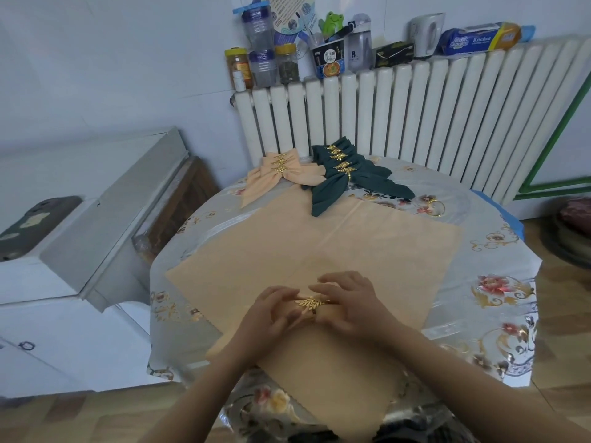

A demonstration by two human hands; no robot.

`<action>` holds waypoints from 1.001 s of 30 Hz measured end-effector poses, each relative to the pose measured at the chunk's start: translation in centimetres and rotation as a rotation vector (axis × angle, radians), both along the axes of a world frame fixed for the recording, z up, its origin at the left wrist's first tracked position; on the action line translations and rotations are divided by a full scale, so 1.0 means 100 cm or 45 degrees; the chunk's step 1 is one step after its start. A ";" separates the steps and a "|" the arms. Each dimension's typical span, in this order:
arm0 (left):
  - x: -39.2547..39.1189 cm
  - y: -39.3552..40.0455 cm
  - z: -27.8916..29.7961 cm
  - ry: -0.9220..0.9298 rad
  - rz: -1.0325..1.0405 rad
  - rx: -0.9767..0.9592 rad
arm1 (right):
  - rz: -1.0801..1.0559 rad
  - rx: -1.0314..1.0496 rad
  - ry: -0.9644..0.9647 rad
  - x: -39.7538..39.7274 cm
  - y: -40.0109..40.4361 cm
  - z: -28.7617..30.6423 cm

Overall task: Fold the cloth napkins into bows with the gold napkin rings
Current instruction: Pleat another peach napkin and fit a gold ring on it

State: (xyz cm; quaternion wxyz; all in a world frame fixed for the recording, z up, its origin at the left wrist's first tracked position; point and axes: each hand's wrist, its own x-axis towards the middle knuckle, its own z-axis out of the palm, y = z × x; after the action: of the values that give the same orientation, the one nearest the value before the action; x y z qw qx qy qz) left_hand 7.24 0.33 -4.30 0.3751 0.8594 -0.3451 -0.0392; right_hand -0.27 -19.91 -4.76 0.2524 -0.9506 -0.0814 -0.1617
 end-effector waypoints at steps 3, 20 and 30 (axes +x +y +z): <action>-0.002 -0.002 -0.001 0.037 0.004 -0.057 | 0.061 0.027 0.012 0.011 0.012 0.002; -0.011 -0.003 -0.007 0.012 0.056 -0.148 | -0.204 0.494 0.046 0.009 0.021 -0.008; -0.019 -0.007 -0.003 0.020 0.074 -0.094 | -0.170 0.568 0.117 0.000 0.017 -0.001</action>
State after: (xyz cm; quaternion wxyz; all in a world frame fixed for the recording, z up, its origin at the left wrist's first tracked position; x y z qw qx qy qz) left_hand 5.37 -0.33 -4.64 0.4101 0.8544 -0.3183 -0.0224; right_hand -0.23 -18.20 -4.83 0.4484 -0.8809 0.0309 -0.1487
